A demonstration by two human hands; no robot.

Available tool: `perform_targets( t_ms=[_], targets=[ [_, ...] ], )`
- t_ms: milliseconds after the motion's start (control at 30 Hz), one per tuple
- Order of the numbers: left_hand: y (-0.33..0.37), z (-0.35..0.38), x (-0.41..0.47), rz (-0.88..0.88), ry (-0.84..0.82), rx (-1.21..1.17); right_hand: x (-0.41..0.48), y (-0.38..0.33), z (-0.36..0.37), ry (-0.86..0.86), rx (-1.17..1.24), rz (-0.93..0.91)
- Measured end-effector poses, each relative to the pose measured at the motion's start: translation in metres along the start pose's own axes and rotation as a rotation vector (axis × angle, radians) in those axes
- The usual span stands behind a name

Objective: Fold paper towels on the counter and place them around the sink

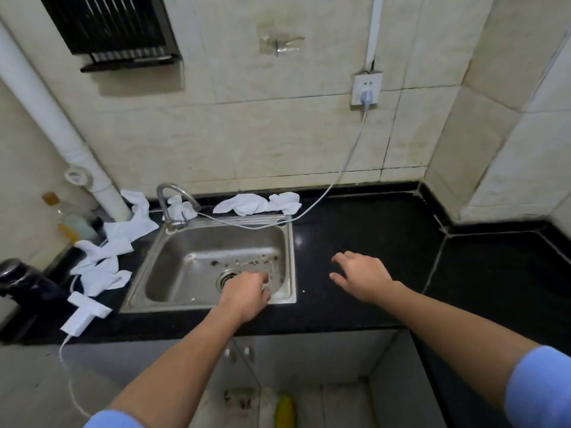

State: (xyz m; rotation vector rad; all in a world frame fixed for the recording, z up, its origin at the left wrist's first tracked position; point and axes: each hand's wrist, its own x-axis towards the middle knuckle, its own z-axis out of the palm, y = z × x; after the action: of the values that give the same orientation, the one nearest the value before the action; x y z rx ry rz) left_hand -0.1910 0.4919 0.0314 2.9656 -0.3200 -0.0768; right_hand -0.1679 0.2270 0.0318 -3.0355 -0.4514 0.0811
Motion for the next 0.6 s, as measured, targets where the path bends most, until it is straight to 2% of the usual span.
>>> perform_targets(
  t_ms=[167, 300, 600],
  targets=[
    [-0.031, 0.016, 0.112, 0.049, -0.023, -0.062, 0.085, 0.022, 0.013, -0.046, 0.006, 0.093],
    [-0.054, 0.023, 0.209, 0.088, -0.114, -0.061, 0.143, 0.039, 0.023, -0.114, 0.026, 0.167],
    [-0.080, 0.079, 0.381, 0.084, -0.229, -0.121, 0.210, 0.072, 0.062, -0.232, 0.109, 0.287]
  ],
)
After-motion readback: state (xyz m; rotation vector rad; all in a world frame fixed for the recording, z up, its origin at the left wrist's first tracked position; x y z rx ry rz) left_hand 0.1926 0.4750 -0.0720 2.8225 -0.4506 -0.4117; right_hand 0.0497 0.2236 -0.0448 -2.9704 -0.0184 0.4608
